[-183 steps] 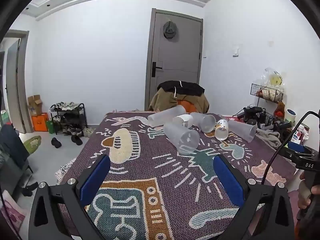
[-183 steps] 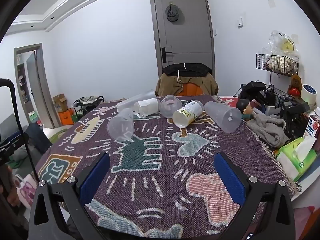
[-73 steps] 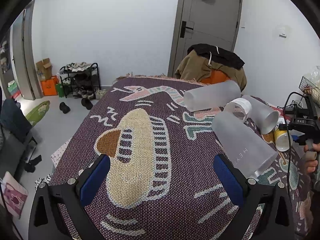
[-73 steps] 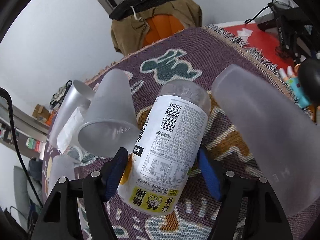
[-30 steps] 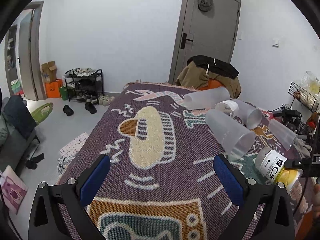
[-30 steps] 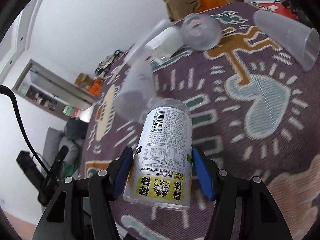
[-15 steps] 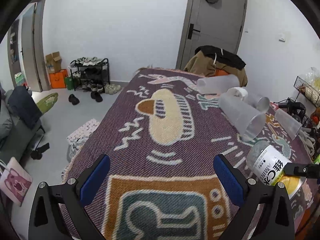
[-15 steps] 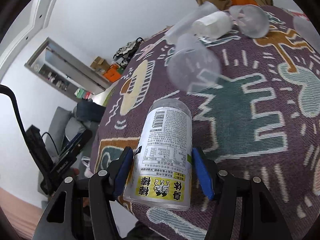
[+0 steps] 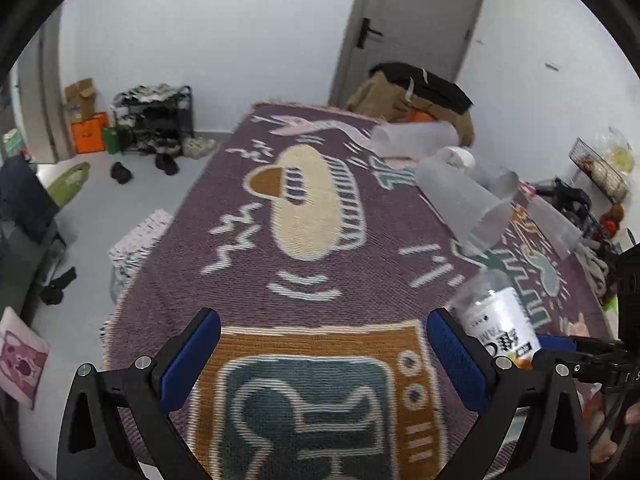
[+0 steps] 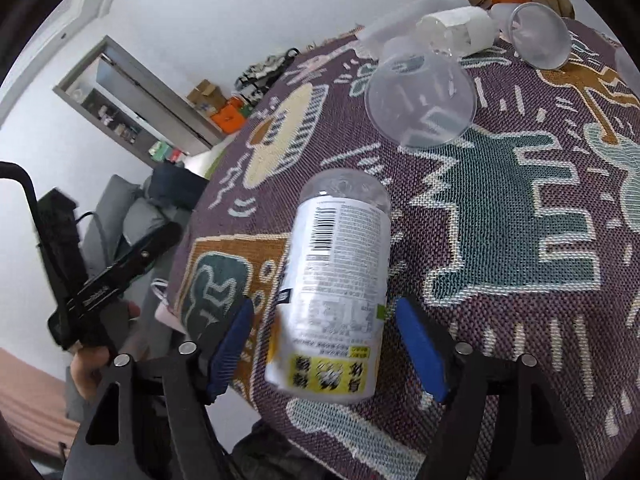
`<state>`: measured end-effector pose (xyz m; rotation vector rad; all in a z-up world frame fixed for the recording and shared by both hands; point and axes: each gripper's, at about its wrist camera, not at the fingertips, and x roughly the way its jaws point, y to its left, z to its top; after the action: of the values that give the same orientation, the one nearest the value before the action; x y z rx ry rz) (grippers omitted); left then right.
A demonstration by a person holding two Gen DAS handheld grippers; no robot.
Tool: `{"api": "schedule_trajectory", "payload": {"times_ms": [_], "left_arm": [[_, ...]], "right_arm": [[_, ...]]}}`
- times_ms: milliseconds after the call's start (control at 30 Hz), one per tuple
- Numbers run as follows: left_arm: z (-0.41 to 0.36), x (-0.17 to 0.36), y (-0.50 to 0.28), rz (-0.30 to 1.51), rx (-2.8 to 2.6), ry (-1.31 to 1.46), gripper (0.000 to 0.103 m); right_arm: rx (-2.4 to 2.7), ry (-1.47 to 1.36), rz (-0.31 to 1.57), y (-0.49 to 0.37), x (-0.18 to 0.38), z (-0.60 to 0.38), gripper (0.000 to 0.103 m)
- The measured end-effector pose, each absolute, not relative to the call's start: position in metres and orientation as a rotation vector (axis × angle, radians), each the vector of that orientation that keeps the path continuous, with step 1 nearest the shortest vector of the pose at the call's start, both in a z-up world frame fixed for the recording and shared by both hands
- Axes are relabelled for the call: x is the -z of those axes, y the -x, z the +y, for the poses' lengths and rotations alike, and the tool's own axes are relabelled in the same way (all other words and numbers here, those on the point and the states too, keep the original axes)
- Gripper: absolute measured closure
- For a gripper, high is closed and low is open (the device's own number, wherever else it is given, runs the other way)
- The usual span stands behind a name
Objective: Flip cup upside down
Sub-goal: 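Close the left gripper on the bottle while the right gripper opens and withdraws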
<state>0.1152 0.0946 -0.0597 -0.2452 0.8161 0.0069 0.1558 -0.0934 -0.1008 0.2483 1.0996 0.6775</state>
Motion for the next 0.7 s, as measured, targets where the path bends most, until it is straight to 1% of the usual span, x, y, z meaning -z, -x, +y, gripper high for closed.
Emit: {"api": "schedule_trajectory", "payload": {"times_ms": [67,233,300,333,533,633,700], "left_arm": [[0.086,0.055,-0.122,0.848,0.026,0.224,0.000],[0.062,0.044,-0.136,0.916,0.097,0.180,0.000],[0.053,0.043,-0.143,0.951,0.127,0.190,0.000],[0.050,0.042,-0.146,0.965,0.136,0.193,0.000],[0.017,0.046,-0.172,1.083,0.219,0.204,0.004],[0.005,0.050,-0.183,1.142,0.260,0.228,0.007],[-0.004,0.054,-0.191,1.184,0.273,0.238,0.012]], "right_arm": [[-0.670,-0.249,1.081,-0.152,0.096,-0.103,0.026],[-0.633,-0.236,1.019,-0.143,0.088,-0.127,0.016],[-0.626,-0.235,1.005,-0.140,0.087,-0.133,0.006],[-0.616,-0.228,0.990,-0.138,0.087,-0.138,0.005],[-0.580,-0.187,0.928,-0.127,0.087,-0.157,0.004],[-0.555,-0.171,0.900,-0.122,0.088,-0.170,0.004],[-0.537,-0.167,0.887,-0.121,0.091,-0.175,0.004]]}}
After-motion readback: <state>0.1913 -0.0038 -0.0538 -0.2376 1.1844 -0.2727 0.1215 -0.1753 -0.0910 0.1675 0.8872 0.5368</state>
